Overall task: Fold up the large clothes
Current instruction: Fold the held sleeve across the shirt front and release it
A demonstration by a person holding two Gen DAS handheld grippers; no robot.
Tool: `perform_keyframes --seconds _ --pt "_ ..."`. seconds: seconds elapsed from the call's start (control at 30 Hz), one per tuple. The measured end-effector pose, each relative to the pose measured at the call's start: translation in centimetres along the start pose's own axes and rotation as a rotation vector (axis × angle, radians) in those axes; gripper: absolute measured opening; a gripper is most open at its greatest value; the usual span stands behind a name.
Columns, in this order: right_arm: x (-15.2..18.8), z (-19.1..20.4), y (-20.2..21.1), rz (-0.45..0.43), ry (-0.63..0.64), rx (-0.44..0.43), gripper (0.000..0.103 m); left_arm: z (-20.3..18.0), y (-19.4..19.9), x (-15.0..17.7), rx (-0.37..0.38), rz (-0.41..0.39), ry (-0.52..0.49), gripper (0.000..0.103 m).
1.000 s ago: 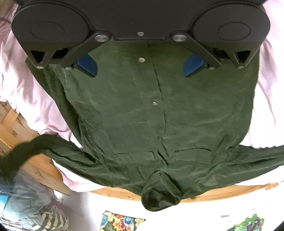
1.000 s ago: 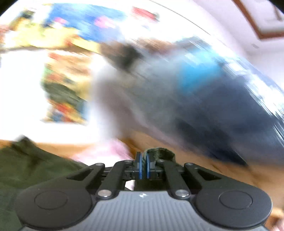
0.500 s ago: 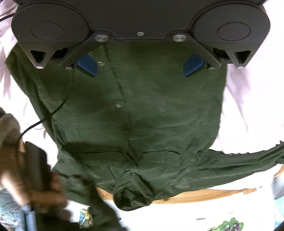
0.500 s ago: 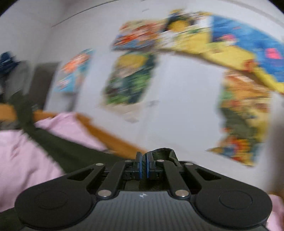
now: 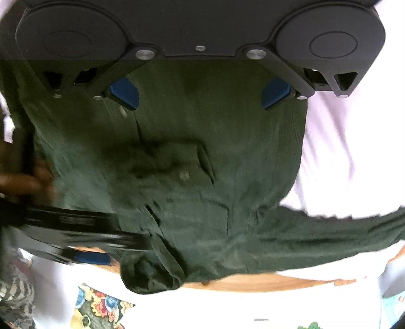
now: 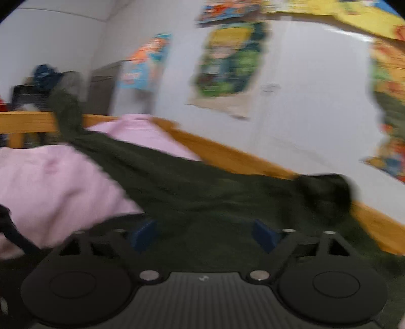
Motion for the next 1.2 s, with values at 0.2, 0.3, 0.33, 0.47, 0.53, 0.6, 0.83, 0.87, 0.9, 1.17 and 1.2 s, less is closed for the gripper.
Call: perform_keyframes --seconds 0.2,0.3,0.33,0.47,0.53,0.6,0.83,0.87,0.9,1.17,1.2 --pt "7.0 -13.3 2.7 0.206 -0.198 0.404 0.097 -0.1 -4.7 -3.5 -0.036 -0.093 0.039 0.101" --pt "11.4 -19.5 3.1 0.286 -0.445 0.472 0.093 -0.2 -6.2 -5.1 0.027 -0.125 0.133 0.092" --pt "12.9 -21.1 3.2 0.306 -0.515 0.479 0.09 -0.4 -6.7 -5.4 0.05 -0.123 0.151 0.089" --pt "17.3 -25.1 2.6 0.322 -0.746 0.434 0.055 -0.7 -9.6 -5.8 0.034 -0.068 0.178 0.053" --pt "17.7 -25.7 2.0 0.344 -0.752 0.445 0.021 -0.6 -11.2 -5.6 0.042 -0.022 0.179 0.029" --pt "17.0 -25.9 2.0 0.357 -0.708 0.466 0.012 -1.2 -11.9 -5.3 0.036 -0.041 0.129 0.025" --pt "14.9 -26.4 1.8 0.353 -0.526 0.518 0.01 -3.7 -12.8 -4.5 -0.015 -0.122 -0.025 0.017" --pt "15.6 -26.4 1.6 0.378 -0.545 0.51 0.012 -3.7 -12.9 -4.6 -0.013 -0.122 -0.017 0.017" --pt "16.0 -26.3 1.8 0.386 -0.548 0.509 0.018 -3.5 -12.9 -4.6 -0.009 -0.118 -0.005 0.019" --pt "16.1 -21.4 7.6 0.368 -0.401 0.43 0.062 -1.7 -12.9 -5.0 0.039 -0.072 0.114 0.032" --pt "16.4 -20.6 8.4 0.381 -0.365 0.436 0.062 -1.8 -12.8 -5.0 0.035 -0.074 0.107 0.032"
Point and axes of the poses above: each gripper's, at about its wrist camera, not at the fingertips, and y roughly against the way its jaws point, z to its left, x to its underside, the point moved 6 cm from there along -y, roughly the way its jaws point, and after that the axes turned 14 degrees about y, right-handed, at the moved point
